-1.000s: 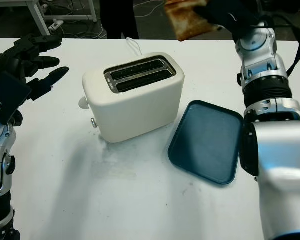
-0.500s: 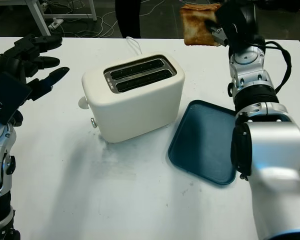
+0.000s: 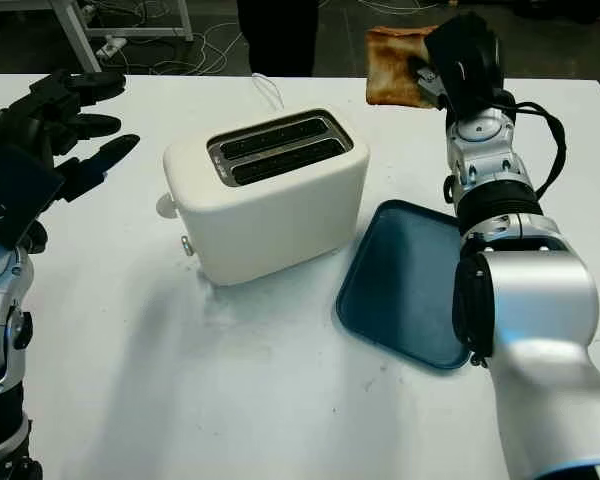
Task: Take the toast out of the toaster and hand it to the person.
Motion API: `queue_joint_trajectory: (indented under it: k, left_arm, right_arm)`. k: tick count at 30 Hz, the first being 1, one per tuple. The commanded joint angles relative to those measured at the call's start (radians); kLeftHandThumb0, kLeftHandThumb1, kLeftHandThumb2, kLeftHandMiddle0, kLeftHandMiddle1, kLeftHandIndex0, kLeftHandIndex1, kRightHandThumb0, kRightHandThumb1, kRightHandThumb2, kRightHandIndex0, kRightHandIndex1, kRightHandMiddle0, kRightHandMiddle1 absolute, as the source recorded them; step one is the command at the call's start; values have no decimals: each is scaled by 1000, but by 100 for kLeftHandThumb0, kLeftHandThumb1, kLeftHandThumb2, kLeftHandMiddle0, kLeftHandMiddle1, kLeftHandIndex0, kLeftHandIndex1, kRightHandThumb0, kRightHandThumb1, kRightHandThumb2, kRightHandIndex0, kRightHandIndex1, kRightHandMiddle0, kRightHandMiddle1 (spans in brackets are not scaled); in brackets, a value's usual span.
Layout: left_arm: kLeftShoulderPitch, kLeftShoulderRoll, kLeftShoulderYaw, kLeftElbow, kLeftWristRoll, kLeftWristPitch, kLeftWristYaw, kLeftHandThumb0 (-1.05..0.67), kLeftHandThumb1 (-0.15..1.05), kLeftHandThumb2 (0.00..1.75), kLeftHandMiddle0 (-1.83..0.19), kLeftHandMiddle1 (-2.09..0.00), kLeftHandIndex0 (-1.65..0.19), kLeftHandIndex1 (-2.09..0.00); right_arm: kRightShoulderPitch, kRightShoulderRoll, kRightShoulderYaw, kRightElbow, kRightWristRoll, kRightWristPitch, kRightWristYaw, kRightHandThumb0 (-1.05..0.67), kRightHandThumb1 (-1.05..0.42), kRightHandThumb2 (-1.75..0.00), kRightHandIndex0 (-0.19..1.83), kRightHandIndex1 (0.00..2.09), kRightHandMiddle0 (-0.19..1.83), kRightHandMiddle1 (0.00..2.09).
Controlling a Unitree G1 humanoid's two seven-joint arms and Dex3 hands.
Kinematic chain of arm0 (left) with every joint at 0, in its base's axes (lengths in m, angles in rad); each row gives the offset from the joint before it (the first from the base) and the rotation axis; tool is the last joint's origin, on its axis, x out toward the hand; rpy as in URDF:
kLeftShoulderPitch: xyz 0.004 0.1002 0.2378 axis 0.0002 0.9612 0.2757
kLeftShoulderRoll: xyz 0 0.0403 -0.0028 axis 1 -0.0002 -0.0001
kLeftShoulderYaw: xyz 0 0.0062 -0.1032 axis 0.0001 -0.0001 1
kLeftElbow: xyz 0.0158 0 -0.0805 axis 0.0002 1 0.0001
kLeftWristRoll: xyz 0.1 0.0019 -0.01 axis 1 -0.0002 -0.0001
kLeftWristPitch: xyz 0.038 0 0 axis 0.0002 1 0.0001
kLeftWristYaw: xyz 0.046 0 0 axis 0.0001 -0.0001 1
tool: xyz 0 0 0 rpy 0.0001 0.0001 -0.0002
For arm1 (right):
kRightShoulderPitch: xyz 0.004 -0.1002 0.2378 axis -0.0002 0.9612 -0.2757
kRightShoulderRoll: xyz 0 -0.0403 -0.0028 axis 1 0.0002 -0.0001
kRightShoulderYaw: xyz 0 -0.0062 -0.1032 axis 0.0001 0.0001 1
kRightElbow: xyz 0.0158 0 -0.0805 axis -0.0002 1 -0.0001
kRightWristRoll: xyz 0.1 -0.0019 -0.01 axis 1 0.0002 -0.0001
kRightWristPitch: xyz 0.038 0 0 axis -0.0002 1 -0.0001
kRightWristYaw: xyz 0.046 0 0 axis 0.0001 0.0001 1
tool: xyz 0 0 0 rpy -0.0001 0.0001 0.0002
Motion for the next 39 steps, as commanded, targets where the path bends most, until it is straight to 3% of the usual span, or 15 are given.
queue_joint_trajectory:
  k: [1, 39]
  left_arm:
    - [-2, 3, 6, 4, 3, -5, 6, -71, 92, 9, -24, -92, -40, -50]
    - [5, 3, 9, 1, 2, -6, 4, -71, 92, 10, -23, -93, -37, -54]
  right_arm:
    - [19, 4, -2, 9, 11, -18, 10, -17, -92, -35, 70, 175, 36, 175]
    - [19, 0, 11, 9, 1, -14, -8, -20, -92, -33, 68, 175, 38, 175]
